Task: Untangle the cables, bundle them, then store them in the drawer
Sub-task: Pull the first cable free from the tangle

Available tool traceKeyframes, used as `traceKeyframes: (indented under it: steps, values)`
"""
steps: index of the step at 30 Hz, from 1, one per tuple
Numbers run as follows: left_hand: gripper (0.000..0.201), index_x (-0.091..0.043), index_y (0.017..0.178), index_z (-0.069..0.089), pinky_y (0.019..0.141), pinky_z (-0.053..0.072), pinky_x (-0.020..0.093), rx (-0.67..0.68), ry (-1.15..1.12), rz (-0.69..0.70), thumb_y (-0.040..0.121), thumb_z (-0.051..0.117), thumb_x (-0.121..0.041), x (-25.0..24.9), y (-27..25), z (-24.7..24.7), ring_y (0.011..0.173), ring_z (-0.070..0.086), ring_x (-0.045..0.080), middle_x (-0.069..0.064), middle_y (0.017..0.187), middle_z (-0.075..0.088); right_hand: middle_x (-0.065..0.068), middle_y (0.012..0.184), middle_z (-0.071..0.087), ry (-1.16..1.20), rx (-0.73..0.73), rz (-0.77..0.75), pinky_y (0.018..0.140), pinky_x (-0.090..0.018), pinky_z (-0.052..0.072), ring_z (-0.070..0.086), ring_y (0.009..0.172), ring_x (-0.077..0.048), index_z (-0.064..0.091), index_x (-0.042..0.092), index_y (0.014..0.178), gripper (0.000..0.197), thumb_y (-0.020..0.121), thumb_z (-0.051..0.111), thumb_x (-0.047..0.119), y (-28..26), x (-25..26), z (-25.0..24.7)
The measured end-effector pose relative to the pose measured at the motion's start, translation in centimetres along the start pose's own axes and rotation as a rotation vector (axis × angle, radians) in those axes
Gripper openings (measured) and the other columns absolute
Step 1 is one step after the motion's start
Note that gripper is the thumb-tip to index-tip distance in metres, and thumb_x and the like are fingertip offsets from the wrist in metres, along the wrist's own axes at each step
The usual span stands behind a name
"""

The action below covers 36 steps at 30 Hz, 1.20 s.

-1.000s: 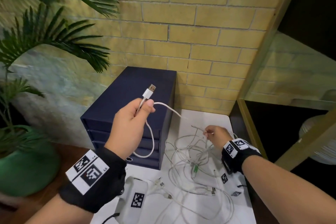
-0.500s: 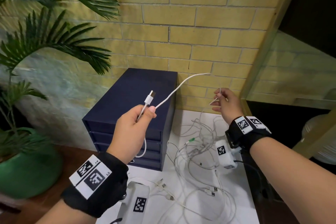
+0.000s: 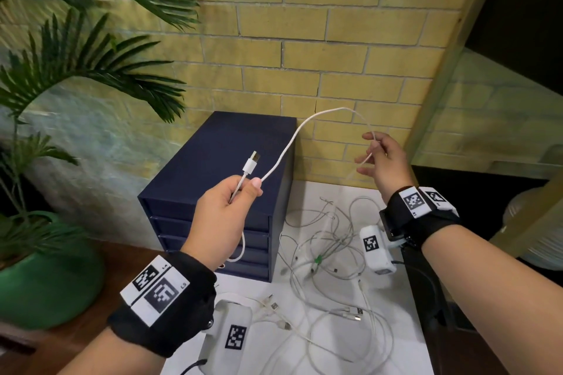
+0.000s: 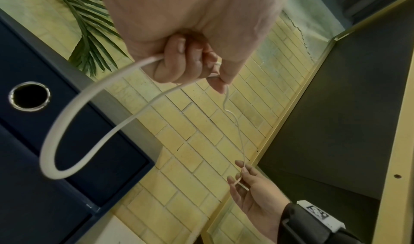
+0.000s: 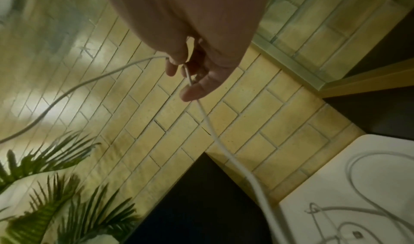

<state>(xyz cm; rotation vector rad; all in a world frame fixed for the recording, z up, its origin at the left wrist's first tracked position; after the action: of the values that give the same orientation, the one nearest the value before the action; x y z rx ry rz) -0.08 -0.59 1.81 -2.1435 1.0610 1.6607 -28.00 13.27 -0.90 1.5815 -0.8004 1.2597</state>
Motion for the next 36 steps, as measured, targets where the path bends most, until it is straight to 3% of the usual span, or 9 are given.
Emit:
traceKeyframes:
  steps: [4, 10, 16, 21, 25, 29, 31, 34, 36]
  values:
    - [0.031, -0.014, 0.079, 0.063, 0.049, 0.027, 0.026, -0.006, 0.006, -0.005, 0.095, 0.052, -0.039, 0.0, 0.1, -0.4, 0.044, 0.026, 0.007, -0.011, 0.045, 0.026, 0.008, 0.069, 0.047, -0.217, 0.045, -0.012, 0.052, -0.019, 0.042, 0.045, 0.053, -0.007, 0.064, 0.025, 0.104, 0.028, 0.099, 0.038, 0.016, -0.2, -2.0, -0.7]
    - [0.032, -0.012, 0.079, 0.063, 0.052, 0.025, 0.028, -0.011, -0.017, 0.011, 0.094, 0.053, -0.038, -0.4, 0.3, -0.2, 0.043, 0.027, 0.007, -0.011, 0.043, 0.027, -0.004, 0.094, 0.054, -0.519, 0.204, -0.094, 0.081, -0.030, 0.037, 0.051, 0.092, -0.018, 0.069, 0.019, 0.106, 0.025, 0.095, 0.047, 0.014, -1.1, -2.7, -1.4]
    - [0.031, -0.013, 0.077, 0.065, 0.051, 0.026, 0.028, 0.037, -0.028, 0.000, 0.094, 0.055, -0.038, -0.2, 0.2, 0.1, 0.043, 0.027, 0.007, -0.011, 0.043, 0.028, -0.011, 0.096, 0.055, -0.750, 0.189, -0.195, 0.071, -0.019, 0.029, 0.052, 0.092, -0.024, 0.072, 0.008, 0.101, 0.022, 0.092, 0.052, 0.004, -1.0, -2.8, -2.8]
    - [0.029, -0.020, 0.074, 0.069, 0.060, 0.033, 0.028, 0.172, 0.084, -0.043, 0.092, 0.057, -0.039, 1.6, -0.3, 0.6, 0.060, 0.038, 0.011, 0.004, 0.064, 0.040, -0.017, 0.112, 0.060, -0.873, 0.138, 0.094, 0.074, -0.016, 0.030, 0.056, 0.108, -0.032, 0.073, 0.004, 0.095, 0.026, 0.092, 0.048, -0.003, -2.6, -7.6, -4.7]
    - [0.025, -0.012, 0.081, 0.071, 0.051, 0.029, 0.019, 0.216, 0.105, -0.074, 0.092, 0.059, -0.032, 3.0, -1.0, 1.1, 0.052, 0.033, 0.006, -0.005, 0.058, 0.038, -0.009, 0.119, 0.066, -0.924, 0.342, 0.373, 0.084, -0.020, 0.039, 0.059, 0.111, -0.026, 0.069, 0.012, 0.105, 0.024, 0.093, 0.049, 0.009, -5.0, -11.6, -5.1]
    - [0.023, -0.020, 0.089, 0.071, 0.057, 0.034, 0.024, 0.182, 0.096, -0.108, 0.094, 0.055, -0.036, 4.4, -1.1, 1.1, 0.055, 0.038, 0.004, -0.004, 0.059, 0.045, -0.011, 0.121, 0.057, -0.825, 0.452, 0.424, 0.089, -0.030, 0.044, 0.056, 0.109, -0.029, 0.046, 0.013, 0.131, 0.041, 0.091, 0.052, 0.006, -8.3, -13.5, -4.4]
    - [0.024, -0.025, 0.090, 0.071, 0.062, 0.036, 0.029, 0.164, 0.097, -0.102, 0.095, 0.051, -0.038, 4.8, -1.1, 1.1, 0.060, 0.043, 0.007, 0.015, 0.070, 0.053, -0.008, 0.106, 0.056, -0.841, 0.458, 0.401, 0.077, -0.028, 0.042, 0.057, 0.095, -0.028, 0.051, 0.013, 0.111, 0.025, 0.088, 0.054, 0.004, -10.3, -14.0, -3.8]
    - [0.023, -0.033, 0.089, 0.068, 0.051, 0.030, 0.023, 0.157, 0.080, -0.104, 0.097, 0.047, -0.037, 5.0, -1.4, 1.1, 0.050, 0.035, 0.005, 0.013, 0.061, 0.042, -0.007, 0.092, 0.063, -0.903, 0.691, 0.387, 0.075, -0.025, 0.047, 0.064, 0.091, -0.028, 0.060, 0.023, 0.077, 0.019, 0.083, 0.056, 0.006, -13.3, -15.5, -2.5]
    - [0.024, -0.032, 0.091, 0.068, 0.053, 0.031, 0.022, 0.169, 0.086, -0.106, 0.097, 0.046, -0.038, 5.1, -1.6, 1.3, 0.055, 0.037, 0.007, 0.020, 0.068, 0.045, -0.006, 0.103, 0.067, -1.027, 0.884, 0.370, 0.085, -0.023, 0.045, 0.063, 0.101, -0.024, 0.069, 0.022, 0.089, 0.014, 0.085, 0.057, 0.014, -15.1, -16.3, -1.5]
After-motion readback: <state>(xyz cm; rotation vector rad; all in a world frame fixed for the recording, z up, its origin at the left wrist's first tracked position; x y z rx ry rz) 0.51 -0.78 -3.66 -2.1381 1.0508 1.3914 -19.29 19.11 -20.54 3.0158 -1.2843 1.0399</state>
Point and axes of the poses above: each hand's wrist, its own y-axis towards the middle knuckle, its own z-axis out of the palm, x = y × z, the point moved 4 cm from there along y, towards the middle knuckle
